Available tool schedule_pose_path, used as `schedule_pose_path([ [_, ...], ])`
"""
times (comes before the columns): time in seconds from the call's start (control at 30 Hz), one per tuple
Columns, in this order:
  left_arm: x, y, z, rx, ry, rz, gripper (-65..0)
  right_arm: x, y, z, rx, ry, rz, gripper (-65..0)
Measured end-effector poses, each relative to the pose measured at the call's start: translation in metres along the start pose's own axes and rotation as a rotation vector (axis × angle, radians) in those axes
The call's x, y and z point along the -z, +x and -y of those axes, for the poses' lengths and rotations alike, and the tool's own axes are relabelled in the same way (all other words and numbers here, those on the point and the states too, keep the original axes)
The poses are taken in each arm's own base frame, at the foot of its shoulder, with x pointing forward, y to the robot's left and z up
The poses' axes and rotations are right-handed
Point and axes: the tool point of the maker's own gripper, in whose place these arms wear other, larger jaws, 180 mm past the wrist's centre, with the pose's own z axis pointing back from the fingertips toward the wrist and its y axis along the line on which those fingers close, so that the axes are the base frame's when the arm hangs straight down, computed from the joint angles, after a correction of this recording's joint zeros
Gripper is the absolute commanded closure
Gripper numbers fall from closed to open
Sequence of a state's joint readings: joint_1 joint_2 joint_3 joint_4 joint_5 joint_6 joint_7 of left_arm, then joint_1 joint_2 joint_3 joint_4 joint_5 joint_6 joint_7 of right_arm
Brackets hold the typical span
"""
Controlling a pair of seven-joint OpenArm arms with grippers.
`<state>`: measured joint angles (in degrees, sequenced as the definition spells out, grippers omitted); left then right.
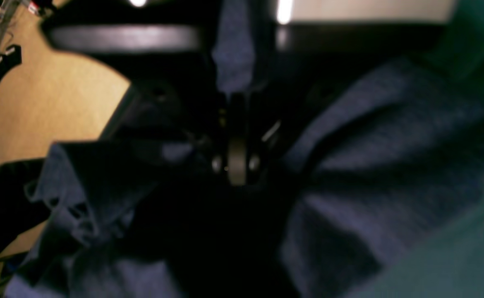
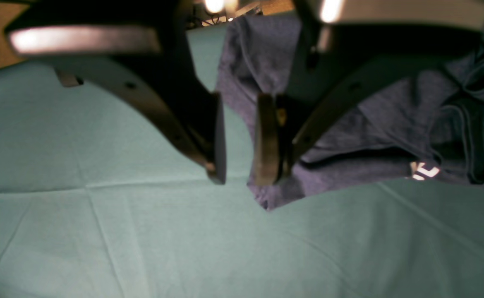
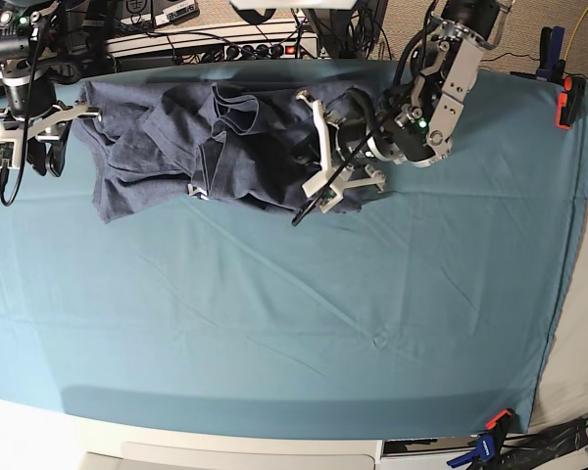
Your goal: Fold the T-shirt properly
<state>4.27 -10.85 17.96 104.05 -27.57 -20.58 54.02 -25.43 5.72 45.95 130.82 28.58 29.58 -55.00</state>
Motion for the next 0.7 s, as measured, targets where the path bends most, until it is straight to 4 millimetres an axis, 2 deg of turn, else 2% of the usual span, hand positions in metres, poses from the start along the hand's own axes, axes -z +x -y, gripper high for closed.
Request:
schedule_pose_path([
  [0.17,0.008,0.02,0.007,-0.016,-0.007,0.09,0.0,0.0,0.0,0.0,0.0,0.0,0.0,-13.1],
  [0.5,0.037,0.036,0.01,-0.042,0.015,0.15,0.0,0.0,0.001,0.0,-0.001,0.0,0.004,-13.1],
  [0.7,0.056,0.072,0.007,-0.058,0.009,0.224,0.0,0.0,0.001,0.0,-0.001,0.0,0.008,-13.1],
])
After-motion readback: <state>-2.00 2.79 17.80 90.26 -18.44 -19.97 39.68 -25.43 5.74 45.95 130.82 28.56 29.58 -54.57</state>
